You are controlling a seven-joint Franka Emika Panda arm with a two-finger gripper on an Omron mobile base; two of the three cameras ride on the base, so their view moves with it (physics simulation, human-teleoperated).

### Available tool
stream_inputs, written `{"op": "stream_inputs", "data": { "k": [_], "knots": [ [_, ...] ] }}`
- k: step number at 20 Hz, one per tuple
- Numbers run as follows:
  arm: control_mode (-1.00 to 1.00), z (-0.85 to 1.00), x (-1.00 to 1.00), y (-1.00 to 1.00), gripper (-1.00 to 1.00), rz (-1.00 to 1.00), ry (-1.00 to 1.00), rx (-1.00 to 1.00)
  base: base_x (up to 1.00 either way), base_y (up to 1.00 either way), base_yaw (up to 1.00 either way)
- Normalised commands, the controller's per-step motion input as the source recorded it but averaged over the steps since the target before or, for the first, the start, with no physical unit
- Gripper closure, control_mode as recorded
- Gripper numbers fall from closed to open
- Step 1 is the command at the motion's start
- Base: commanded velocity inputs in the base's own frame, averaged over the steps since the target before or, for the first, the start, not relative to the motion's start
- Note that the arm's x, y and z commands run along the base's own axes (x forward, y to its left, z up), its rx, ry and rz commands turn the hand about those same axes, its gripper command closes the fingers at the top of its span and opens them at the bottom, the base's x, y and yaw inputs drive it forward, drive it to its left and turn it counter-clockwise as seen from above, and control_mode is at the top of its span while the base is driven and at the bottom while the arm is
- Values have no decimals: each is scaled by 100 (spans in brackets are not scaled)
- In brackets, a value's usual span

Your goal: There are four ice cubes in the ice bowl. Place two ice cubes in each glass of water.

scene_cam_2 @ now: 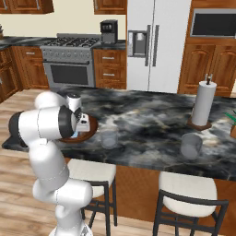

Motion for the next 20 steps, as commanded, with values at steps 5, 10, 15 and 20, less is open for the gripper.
{"op": "stream_inputs", "data": {
  "k": [5,10,15,20],
  "knots": [
    [-100,-27,14,0,-100,0,3,0,0,0,0],
    [-100,-19,25,3,-100,0,0,0,0,0,0],
    [-100,-8,16,0,-100,0,0,2,0,0,0],
    [-100,-19,-8,3,100,0,6,0,0,0,0]
  ]
}}
